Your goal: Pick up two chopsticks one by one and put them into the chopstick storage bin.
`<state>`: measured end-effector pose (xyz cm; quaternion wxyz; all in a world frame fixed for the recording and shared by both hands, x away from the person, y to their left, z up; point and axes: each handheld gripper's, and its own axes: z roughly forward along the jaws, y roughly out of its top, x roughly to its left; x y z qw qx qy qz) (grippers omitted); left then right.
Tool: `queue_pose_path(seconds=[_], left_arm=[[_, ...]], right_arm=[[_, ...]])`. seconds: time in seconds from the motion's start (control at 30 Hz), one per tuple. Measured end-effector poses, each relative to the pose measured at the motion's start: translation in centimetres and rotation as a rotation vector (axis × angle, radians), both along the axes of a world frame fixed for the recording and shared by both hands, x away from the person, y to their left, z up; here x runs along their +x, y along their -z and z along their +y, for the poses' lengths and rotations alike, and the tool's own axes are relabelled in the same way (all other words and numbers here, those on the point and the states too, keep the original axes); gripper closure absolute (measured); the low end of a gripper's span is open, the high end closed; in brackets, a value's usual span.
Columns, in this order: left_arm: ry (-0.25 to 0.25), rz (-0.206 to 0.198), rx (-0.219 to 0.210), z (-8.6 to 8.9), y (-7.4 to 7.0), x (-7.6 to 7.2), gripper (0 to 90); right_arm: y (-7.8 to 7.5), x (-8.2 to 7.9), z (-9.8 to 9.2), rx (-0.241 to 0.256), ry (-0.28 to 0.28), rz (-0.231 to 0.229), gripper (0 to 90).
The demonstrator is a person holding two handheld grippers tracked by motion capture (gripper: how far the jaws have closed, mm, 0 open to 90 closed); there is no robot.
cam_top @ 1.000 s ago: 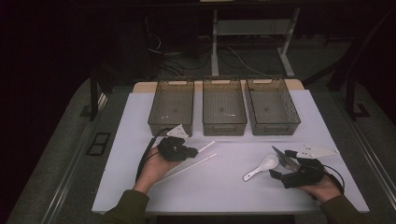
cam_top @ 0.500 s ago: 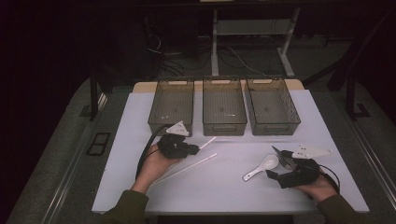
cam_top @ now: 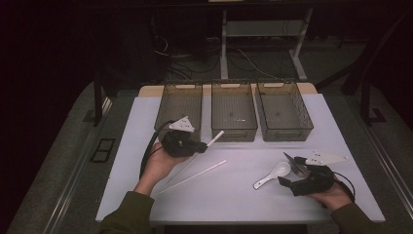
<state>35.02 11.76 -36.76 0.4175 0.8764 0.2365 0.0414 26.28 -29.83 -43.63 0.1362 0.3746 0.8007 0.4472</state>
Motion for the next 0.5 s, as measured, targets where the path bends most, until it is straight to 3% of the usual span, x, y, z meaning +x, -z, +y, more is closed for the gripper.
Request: queue_pose_path(seconds=[0.5], left_arm=[[-0.044, -0.065, -0.042, 1.0, -3.4, 1.2, 84.3]], right_arm=[[-0.1, -0.1, 0.0, 0.004, 0.003, -0.004, 0.7]])
